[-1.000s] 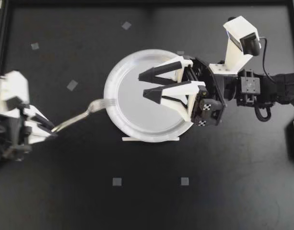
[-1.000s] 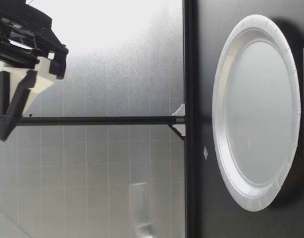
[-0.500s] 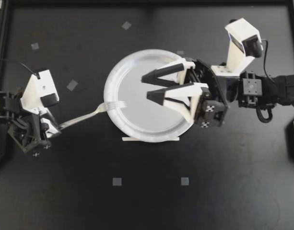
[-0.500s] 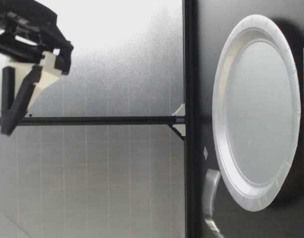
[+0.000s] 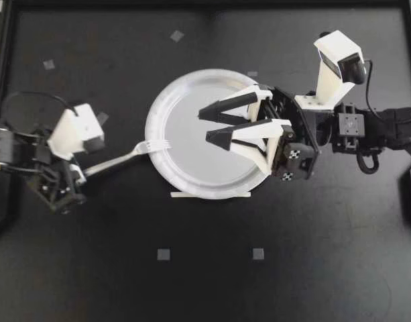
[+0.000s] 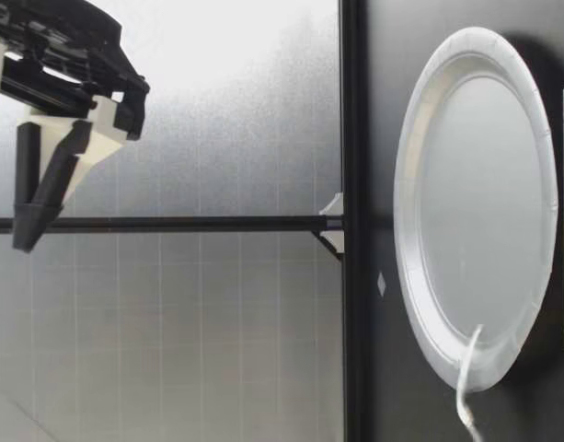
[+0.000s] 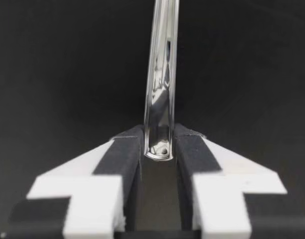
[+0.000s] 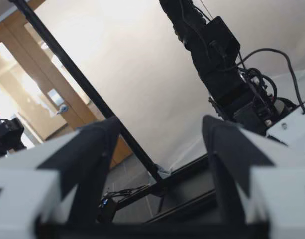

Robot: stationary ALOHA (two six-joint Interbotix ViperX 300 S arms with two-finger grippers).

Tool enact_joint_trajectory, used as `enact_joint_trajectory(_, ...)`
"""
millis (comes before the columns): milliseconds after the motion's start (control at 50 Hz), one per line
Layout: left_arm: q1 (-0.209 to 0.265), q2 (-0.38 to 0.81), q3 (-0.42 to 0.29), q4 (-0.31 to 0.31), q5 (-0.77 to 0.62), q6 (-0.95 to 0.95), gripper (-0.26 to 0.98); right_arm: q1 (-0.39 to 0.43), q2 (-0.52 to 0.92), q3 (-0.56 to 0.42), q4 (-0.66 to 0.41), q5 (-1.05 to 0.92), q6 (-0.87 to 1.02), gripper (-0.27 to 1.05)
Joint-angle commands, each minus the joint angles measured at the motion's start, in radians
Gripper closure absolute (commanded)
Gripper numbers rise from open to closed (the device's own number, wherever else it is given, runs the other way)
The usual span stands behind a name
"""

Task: Pick up the fork and place it on the plate.

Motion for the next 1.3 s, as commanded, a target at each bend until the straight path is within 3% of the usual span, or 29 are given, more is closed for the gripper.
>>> enact_joint_trajectory(0,0.002,0.0,-0.028,0.003,-0.02,0.003,0.62,0.005,-0.009,-0.012,0.0,-0.011,-0.002,0.11)
enact_joint_trajectory(440,0.002,0.041,-0.051,-0.054,0.003,0.006,0.59,0.005,0.003,-0.012,0.0,-0.011,0.0,0.11)
enact_joint_trajectory(580,0.003,0.044,-0.067,-0.057,0.003,0.02,0.42,0.005,0.002,-0.009,0.0,-0.011,0.0,0.11)
enact_joint_trajectory(760,0.002,0.054,-0.074,-0.057,0.002,0.014,0.05,0.003,-0.003,-0.003,0.002,-0.011,0.0,0.11)
enact_joint_trajectory(980,0.002,0.063,-0.083,-0.055,-0.003,0.02,0.04,0.005,-0.011,0.002,0.003,-0.011,0.0,0.11)
enact_joint_trajectory(1060,0.002,0.044,-0.098,-0.032,-0.003,0.032,0.04,0.005,-0.015,0.003,0.0,-0.011,-0.006,0.11)
enact_joint_trajectory(1140,0.002,0.003,-0.121,0.043,-0.005,0.052,0.04,0.003,-0.025,0.006,-0.011,-0.002,-0.015,0.11)
enact_joint_trajectory(1280,0.002,-0.064,-0.16,0.117,-0.055,0.058,0.04,0.002,-0.044,0.011,-0.095,0.038,-0.092,0.11)
